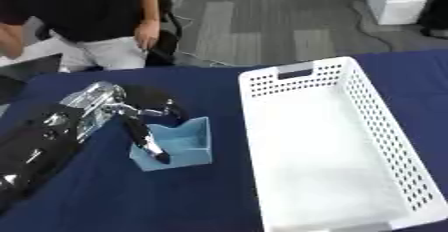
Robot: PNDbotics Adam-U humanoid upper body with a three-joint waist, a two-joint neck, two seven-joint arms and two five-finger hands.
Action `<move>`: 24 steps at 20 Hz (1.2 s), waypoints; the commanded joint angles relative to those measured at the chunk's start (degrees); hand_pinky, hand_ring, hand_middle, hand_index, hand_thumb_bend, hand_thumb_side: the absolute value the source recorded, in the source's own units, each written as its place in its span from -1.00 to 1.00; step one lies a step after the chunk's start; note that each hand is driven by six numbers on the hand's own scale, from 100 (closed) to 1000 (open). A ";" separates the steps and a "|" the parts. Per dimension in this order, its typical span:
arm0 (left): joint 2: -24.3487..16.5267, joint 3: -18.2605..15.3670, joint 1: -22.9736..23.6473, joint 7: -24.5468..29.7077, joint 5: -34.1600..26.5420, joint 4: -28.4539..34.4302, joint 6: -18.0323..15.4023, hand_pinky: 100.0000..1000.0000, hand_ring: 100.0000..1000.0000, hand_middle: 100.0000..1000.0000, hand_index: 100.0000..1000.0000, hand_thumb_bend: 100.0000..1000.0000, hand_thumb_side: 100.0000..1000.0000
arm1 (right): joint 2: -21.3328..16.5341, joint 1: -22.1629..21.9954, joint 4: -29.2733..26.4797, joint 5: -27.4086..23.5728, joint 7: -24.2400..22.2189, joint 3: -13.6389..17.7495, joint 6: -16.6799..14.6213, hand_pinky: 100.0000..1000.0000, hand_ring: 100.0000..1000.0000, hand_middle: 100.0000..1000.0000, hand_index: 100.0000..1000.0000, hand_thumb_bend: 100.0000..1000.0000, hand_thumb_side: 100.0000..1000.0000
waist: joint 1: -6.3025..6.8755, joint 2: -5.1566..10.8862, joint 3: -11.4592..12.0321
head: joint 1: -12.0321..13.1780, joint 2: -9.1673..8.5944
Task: Pick up objects on the table and place them in the box.
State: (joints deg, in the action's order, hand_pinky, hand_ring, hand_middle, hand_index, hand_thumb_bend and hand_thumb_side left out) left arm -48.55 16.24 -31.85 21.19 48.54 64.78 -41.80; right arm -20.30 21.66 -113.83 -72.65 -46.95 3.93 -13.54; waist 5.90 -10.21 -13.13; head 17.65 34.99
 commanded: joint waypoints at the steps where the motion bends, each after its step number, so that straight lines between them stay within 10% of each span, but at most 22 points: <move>1: -1.58 0.95 -0.04 11.13 0.08 -0.42 -10.17 0.60 0.71 0.70 0.84 0.53 1.00 | -1.30 0.51 -0.76 -0.25 -0.13 0.18 0.41 0.46 0.47 0.60 0.67 -1.00 0.74 | -0.17 0.87 -0.07 | 0.20 0.14; 14: -4.27 3.36 -0.43 17.25 1.86 2.25 -10.17 0.66 0.76 0.74 0.88 1.00 1.00 | -1.81 0.51 -0.76 -0.38 -0.08 0.04 0.56 0.45 0.47 0.60 0.66 -1.00 0.74 | 0.34 1.28 -0.09 | 0.07 1.40; 24: -5.98 4.19 0.95 19.43 12.61 6.73 -10.17 0.67 0.77 0.73 0.88 1.00 1.00 | -2.38 0.51 -0.76 -0.58 0.23 0.09 0.43 0.45 0.47 0.60 0.66 -1.00 0.74 | 0.55 1.56 0.60 | -0.72 2.14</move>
State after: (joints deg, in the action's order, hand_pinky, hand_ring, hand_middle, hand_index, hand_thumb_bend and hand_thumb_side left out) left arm -52.01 20.21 -30.85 25.91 59.95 71.08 -37.08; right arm -21.31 21.67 -113.83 -73.10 -46.90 3.89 -13.13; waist 6.71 -9.57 -12.62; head 17.14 37.01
